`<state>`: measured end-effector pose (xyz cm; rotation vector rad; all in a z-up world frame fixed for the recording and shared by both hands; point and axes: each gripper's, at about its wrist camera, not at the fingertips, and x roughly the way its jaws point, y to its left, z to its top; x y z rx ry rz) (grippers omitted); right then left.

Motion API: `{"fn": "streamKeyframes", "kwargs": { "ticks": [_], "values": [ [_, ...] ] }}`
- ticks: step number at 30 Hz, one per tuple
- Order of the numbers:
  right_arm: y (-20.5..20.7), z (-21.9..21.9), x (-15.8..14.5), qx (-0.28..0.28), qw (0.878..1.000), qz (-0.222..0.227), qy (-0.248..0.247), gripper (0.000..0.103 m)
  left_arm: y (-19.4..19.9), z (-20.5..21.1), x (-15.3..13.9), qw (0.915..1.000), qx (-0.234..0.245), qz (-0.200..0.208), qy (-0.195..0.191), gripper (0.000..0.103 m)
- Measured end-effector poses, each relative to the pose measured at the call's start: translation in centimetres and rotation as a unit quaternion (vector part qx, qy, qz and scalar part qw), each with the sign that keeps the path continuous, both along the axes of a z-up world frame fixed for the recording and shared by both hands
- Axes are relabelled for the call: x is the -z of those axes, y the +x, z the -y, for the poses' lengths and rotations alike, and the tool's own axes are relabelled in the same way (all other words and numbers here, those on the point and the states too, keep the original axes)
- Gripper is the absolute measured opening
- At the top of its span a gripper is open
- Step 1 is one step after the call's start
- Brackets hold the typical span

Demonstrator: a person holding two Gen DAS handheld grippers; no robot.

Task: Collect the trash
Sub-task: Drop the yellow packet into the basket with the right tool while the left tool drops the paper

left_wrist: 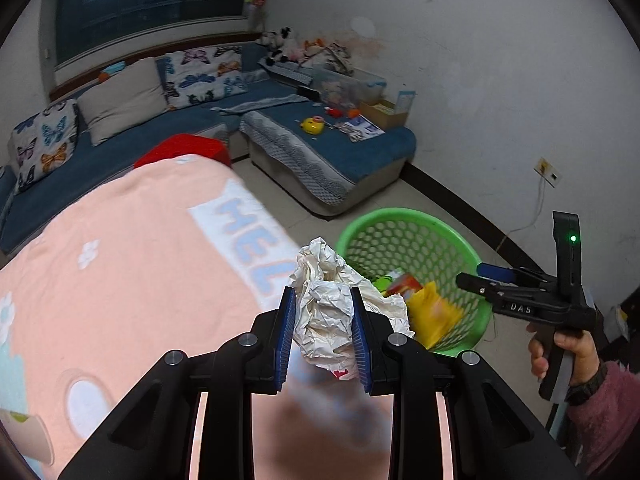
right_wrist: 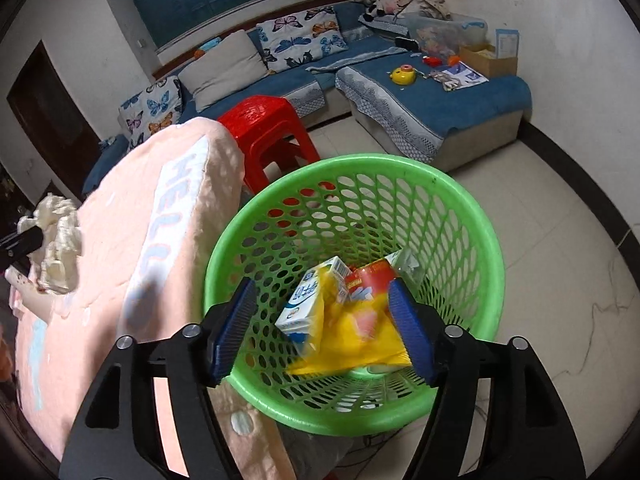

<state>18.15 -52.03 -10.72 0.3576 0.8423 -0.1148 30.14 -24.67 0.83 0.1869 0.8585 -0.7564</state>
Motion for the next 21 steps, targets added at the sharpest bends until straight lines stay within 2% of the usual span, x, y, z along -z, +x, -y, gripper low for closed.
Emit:
{"fn": "streamKeyframes", "kwargs": {
  "ticks": [10, 16, 21],
  "values": [
    [-3.3, 1.5, -1.7, 0.006, 1.000, 0.025, -0.012, 0.075, 0.0, 7.3, 2.6, 0.9989, 0.037, -0.023, 0.017, 0.027],
    [-5.2, 3.0, -1.7, 0.027, 0.999, 0.030, -0.013, 0.075, -0.9, 11.0, 4.6, 0.9971, 0.057, -0.038, 0.032, 0.028],
    [-6.8, 4.4, -1.6, 0.043, 0.999, 0.030, -0.004, 0.075, -1.8, 13.0, 5.1, 0.9960, 0.070, -0.037, 0.041, 0.038]
  ]
}}
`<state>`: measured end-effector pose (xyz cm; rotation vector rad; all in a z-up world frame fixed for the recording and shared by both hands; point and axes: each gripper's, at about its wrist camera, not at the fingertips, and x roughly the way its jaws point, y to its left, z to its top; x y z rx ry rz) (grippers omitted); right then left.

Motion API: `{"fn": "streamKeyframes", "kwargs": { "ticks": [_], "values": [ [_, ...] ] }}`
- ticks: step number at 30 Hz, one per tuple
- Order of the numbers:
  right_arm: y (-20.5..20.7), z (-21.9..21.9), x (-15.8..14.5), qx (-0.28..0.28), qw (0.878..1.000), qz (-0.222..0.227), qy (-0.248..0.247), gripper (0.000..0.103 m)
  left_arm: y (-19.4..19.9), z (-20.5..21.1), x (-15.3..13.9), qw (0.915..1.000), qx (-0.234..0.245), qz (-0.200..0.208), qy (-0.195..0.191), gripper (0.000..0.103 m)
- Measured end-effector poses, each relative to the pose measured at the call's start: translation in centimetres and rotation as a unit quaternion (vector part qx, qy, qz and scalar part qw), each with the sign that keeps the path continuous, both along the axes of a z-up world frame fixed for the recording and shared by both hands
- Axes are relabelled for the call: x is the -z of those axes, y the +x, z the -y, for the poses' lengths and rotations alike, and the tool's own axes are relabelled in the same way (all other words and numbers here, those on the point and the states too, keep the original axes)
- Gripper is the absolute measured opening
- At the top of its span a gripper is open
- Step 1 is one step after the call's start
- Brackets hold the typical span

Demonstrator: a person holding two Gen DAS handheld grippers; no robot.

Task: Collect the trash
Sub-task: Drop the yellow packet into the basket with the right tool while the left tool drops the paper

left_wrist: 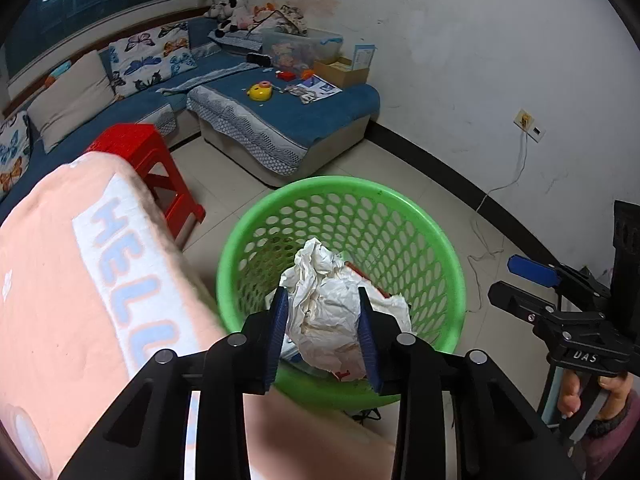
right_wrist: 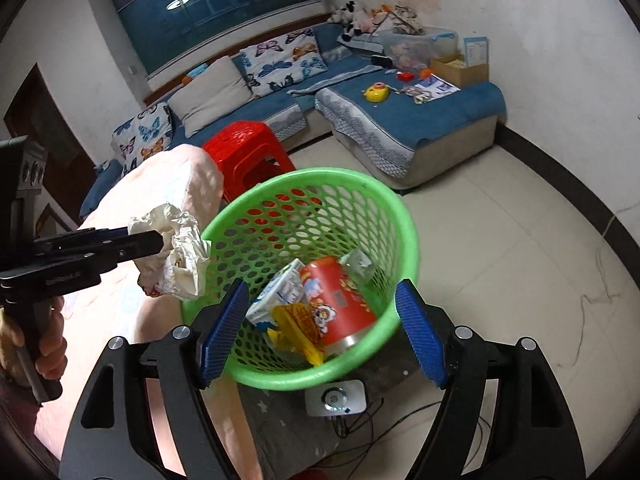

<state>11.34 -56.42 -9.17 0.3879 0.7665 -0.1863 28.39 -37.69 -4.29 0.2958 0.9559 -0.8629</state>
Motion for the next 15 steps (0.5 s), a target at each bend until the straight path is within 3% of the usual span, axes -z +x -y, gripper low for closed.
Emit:
{"fn": "streamKeyframes", "kwargs": {
  "ticks": [3, 4, 9, 15],
  "values": [
    [-0.6, 0.4, 0.0, 0.006, 1.000, 0.000, 0.002, 0.075, -0.4, 0.6, 0.3, 1.0000, 0.004, -0.003, 0.000, 0.052],
    [-0.8, 0.5, 0.0, 0.008, 1.000, 0.001, 0.003, 0.075, -0.5, 0.7, 0.3, 1.0000, 0.004, -0.005, 0.000, 0.063],
    [-1.5, 0.5, -0.3, 0.009, 1.000, 0.004, 0.004, 0.075, -0.9, 0.0, 0.3, 0.9999, 0.003, -0.008, -0.010, 0.066],
    [-1.0, -1.1, -1.1, -0.008, 1.000, 0.012, 0.004, 0.076, -1.1, -3.8, -1.2, 0.9995, -0.026, 0.007, -0.017, 0.066]
  ]
}}
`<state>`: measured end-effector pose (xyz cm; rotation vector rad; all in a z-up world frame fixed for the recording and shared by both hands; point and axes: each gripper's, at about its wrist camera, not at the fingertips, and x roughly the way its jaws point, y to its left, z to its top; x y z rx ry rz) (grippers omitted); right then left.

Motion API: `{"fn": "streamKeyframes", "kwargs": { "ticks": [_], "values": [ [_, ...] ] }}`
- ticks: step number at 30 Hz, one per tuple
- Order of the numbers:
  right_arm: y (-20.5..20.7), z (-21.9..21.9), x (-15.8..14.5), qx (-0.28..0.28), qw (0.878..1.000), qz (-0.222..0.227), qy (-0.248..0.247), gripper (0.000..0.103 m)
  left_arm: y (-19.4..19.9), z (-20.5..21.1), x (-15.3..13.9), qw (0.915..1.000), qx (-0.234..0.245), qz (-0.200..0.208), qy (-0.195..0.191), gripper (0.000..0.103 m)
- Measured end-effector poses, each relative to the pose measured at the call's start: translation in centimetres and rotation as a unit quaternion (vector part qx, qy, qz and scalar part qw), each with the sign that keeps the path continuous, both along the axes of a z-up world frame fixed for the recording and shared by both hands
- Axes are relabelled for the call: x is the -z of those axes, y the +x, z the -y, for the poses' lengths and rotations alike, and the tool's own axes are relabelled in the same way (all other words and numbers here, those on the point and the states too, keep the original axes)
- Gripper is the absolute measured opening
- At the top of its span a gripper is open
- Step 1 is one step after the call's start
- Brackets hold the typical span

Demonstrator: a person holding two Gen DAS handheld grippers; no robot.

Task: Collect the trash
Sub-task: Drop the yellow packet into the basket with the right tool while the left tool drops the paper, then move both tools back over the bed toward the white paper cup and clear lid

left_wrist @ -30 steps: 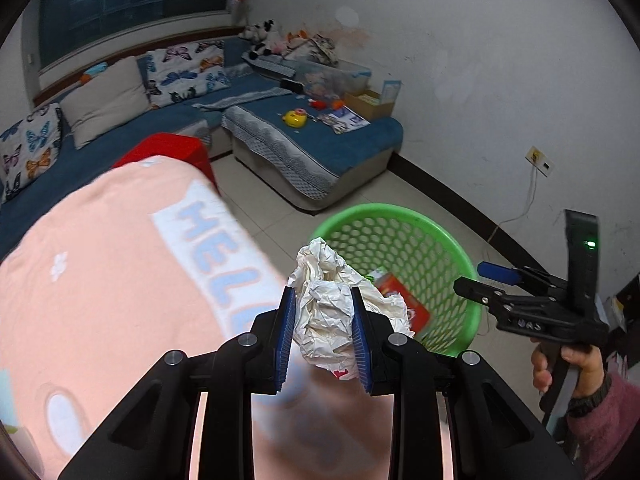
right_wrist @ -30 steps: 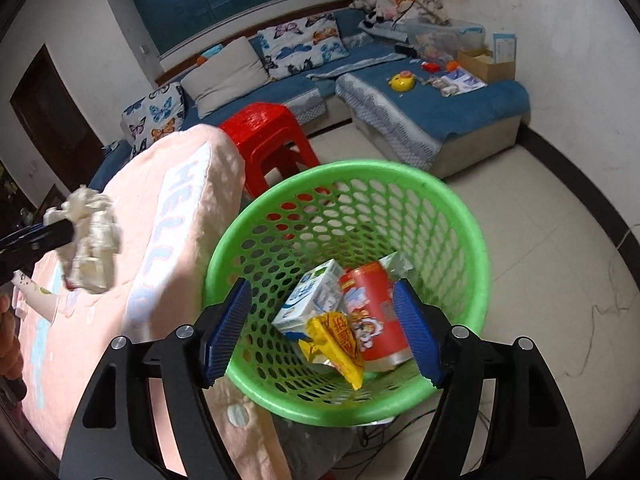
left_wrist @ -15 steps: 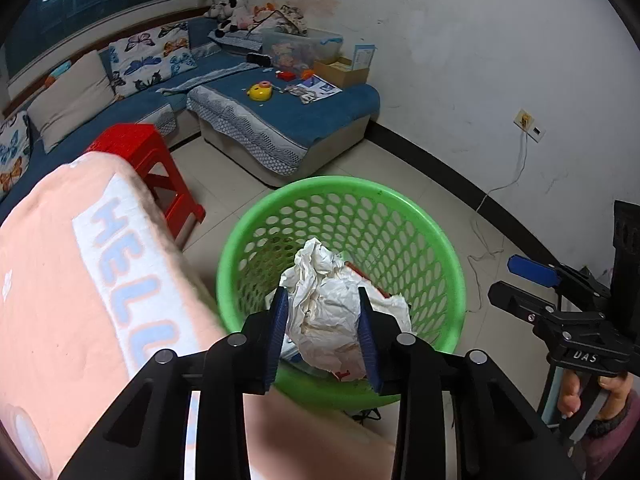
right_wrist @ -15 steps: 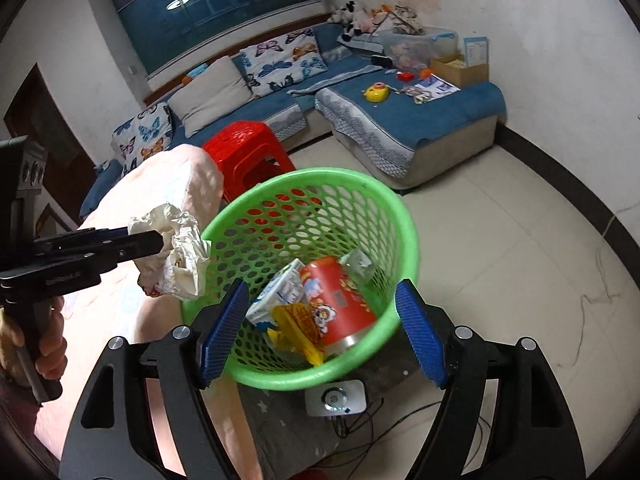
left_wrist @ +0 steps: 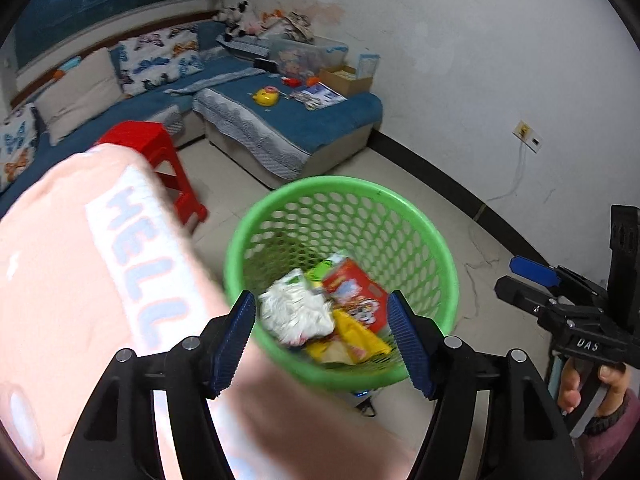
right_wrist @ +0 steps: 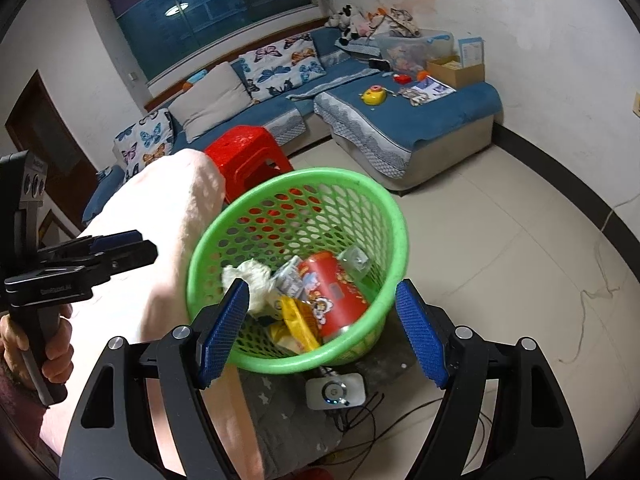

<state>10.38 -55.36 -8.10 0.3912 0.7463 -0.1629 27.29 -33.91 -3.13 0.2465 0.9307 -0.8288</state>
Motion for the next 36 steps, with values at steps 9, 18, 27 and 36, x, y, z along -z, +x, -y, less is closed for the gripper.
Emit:
{"fn": "streamKeyframes", "kwargs": {
  "ticks": [9, 18, 27, 36],
  "values": [
    [1.8, -4.5, -1.4, -0.048, 0.999, 0.014, 0.001, 0.077, -0.5, -8.8, -2.4, 0.9961, -0.075, 0.045, -0.008, 0.069],
    [5.0, -11.7, -2.0, -0.123, 0.992, 0.014, -0.003, 0.078, -1.3, -20.0, -2.4, 0.9803, -0.184, 0.070, -0.007, 0.072],
    [8.9, -20.0, -1.9, -0.197, 0.980, 0.008, -0.012, 0.080, -1.3, -31.2, -2.0, 0.9556, -0.286, 0.072, -0.004, 0.072],
    [11.7, -27.2, -1.5, -0.259, 0.966, -0.001, -0.016, 0.080, -1.8, -41.7, -1.6, 0.9152, -0.393, 0.087, 0.014, 0.084]
  ]
}}
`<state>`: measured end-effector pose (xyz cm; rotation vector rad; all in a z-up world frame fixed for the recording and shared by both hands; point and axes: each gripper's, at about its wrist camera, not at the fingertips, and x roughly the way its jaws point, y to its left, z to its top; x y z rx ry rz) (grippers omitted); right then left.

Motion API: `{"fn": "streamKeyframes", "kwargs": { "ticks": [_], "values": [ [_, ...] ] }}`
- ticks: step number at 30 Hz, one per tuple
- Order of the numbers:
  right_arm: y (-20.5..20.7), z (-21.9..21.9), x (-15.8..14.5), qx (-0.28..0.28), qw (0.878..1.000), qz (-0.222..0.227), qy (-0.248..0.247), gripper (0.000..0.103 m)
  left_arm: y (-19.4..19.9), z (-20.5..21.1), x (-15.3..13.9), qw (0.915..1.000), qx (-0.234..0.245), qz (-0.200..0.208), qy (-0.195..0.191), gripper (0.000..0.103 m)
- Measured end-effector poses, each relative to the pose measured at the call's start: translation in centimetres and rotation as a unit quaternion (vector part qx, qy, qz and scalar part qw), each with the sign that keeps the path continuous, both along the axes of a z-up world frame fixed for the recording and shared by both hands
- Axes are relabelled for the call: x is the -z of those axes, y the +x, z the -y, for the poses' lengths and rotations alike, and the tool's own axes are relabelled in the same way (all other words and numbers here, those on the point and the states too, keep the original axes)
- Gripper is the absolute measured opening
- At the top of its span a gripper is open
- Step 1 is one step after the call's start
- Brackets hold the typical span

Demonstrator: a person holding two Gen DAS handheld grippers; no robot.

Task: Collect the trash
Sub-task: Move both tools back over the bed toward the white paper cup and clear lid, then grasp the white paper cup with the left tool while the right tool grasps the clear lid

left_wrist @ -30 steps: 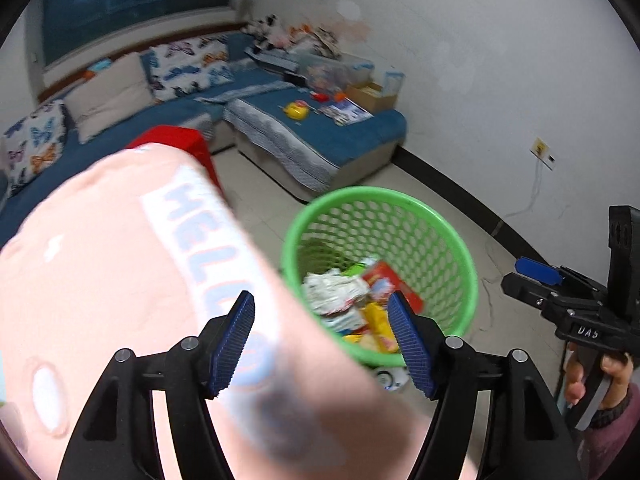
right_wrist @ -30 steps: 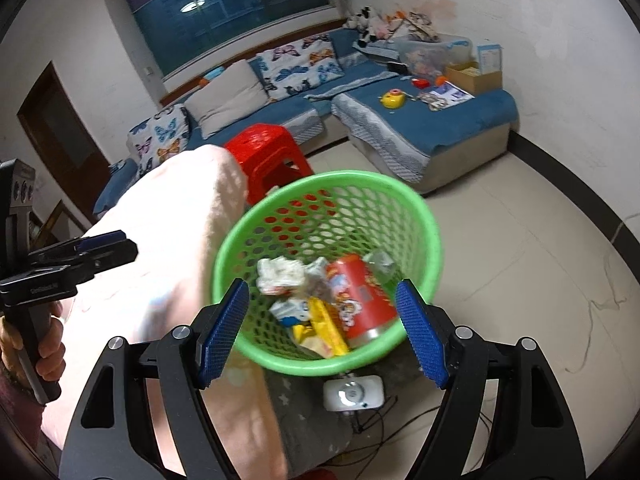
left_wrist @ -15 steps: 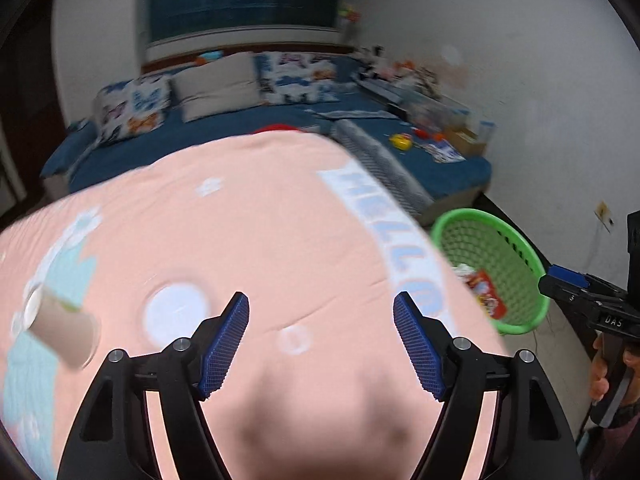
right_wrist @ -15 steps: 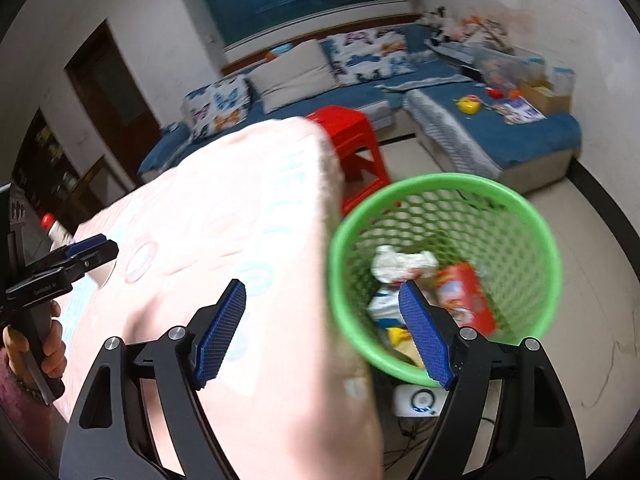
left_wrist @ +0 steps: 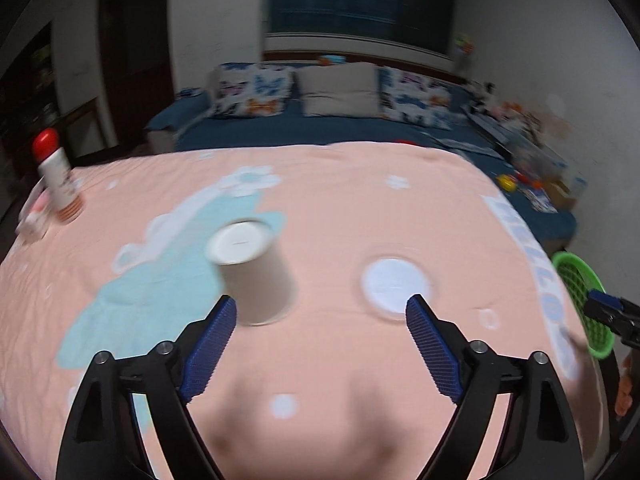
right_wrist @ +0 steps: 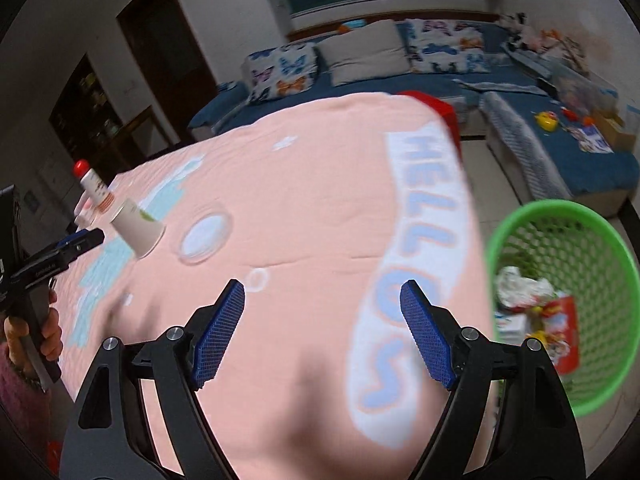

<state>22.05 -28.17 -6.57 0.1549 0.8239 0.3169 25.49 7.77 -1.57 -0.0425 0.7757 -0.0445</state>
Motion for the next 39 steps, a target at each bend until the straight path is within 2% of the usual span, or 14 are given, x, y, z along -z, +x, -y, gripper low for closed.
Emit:
{"fn": "streamKeyframes", "kwargs": {
  "ticks": [5, 8, 15, 25, 27, 30, 34, 39],
  "values": [
    [1.4, -3.8, 0.6, -0.033, 0.999, -0.008, -0.007, 0.080, 1.8, -4.3, 1.3, 0.9989, -0.042, -0.018, -0.011, 0.090],
    [2.0, -5.7, 1.1, -0.047, 0.999, -0.012, -0.013, 0.080, 3.3, -5.1, 2.2, 0.9988, -0.035, -0.031, -0.017, 0.092],
    [3.3, -8.7, 2.0, -0.066, 0.997, -0.024, -0.022, 0.081, 6.1, -5.1, 4.5, 0.9984, -0.027, -0.049, -0.002, 0.092],
    [5.2, -11.7, 3.4, -0.084, 0.995, -0.037, -0.037, 0.081, 8.8, -4.8, 6.6, 0.9983, -0.017, -0.056, -0.007, 0.091],
    [5.5, -12.1, 3.5, -0.087, 0.995, -0.037, -0.039, 0.082, 9.2, -4.7, 6.9, 0.9983, -0.013, -0.056, -0.010, 0.089],
    [6.1, -13.1, 3.7, -0.096, 0.994, -0.034, -0.046, 0.083, 9.8, -4.6, 7.3, 0.9982, -0.010, -0.059, -0.011, 0.079],
    [7.0, -14.5, 4.0, -0.106, 0.992, -0.032, -0.054, 0.085, 10.1, -4.9, 7.7, 0.9980, -0.006, -0.060, -0.021, 0.061],
    [8.0, -16.3, 4.5, -0.118, 0.991, -0.030, -0.063, 0.087, 9.9, -5.1, 7.4, 0.9985, -0.001, -0.053, -0.016, 0.059]
  ]
}}
